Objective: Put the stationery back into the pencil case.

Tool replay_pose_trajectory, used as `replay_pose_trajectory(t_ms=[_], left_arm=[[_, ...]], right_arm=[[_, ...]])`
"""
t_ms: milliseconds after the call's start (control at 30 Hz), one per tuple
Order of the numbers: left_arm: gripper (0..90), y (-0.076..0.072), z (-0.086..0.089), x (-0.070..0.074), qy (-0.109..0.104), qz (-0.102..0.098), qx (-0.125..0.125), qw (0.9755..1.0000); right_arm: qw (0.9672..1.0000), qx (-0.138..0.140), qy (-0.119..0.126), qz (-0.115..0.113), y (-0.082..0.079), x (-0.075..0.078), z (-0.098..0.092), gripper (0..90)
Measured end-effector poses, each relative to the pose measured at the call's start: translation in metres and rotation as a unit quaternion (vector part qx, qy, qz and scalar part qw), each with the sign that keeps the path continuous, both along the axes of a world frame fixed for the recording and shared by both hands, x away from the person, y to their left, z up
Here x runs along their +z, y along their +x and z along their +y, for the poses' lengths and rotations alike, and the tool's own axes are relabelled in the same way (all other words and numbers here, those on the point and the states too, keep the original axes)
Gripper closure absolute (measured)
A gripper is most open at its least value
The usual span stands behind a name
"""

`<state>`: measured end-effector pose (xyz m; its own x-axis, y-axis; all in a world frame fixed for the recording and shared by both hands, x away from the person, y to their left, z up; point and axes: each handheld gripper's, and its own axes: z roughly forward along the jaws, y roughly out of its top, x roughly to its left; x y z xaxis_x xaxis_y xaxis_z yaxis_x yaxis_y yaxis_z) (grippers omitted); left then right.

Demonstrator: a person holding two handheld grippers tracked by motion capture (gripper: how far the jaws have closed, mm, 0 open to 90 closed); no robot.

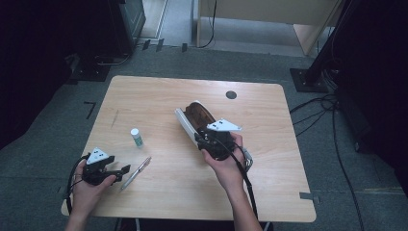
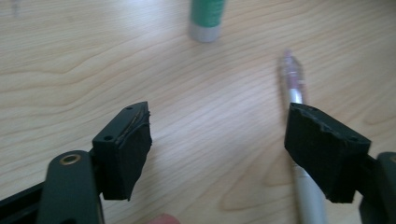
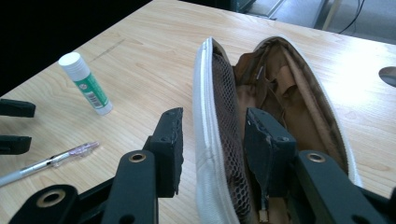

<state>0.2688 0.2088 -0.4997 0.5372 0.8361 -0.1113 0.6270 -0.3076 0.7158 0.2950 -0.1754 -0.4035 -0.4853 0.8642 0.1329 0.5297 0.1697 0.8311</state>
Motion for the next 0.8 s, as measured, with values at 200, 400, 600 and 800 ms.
replay_pose_trajectory(t_ms=[200,400,600,800], left_arm=[[34.4,-0.003,-0.009,0.004,-0.005,0.006,-0.029,0.9995],[40.8,-0.004,-0.016,0.003,0.000,0.018,-0.057,0.9982],[48.7,-0.005,-0.021,0.001,0.007,0.019,-0.073,0.9972],[57.2,-0.005,-0.024,-0.001,0.011,0.026,-0.085,0.9960]], right_arm=[[1.0000,0.003,0.003,-0.005,-0.005,-0.001,0.001,55.9],[0.9998,0.015,0.005,-0.011,-0.011,-0.002,0.004,55.9],[0.9996,0.025,0.004,-0.012,-0.016,-0.005,0.008,56.1],[0.9994,0.032,0.004,-0.012,-0.020,-0.009,0.013,56.1]])
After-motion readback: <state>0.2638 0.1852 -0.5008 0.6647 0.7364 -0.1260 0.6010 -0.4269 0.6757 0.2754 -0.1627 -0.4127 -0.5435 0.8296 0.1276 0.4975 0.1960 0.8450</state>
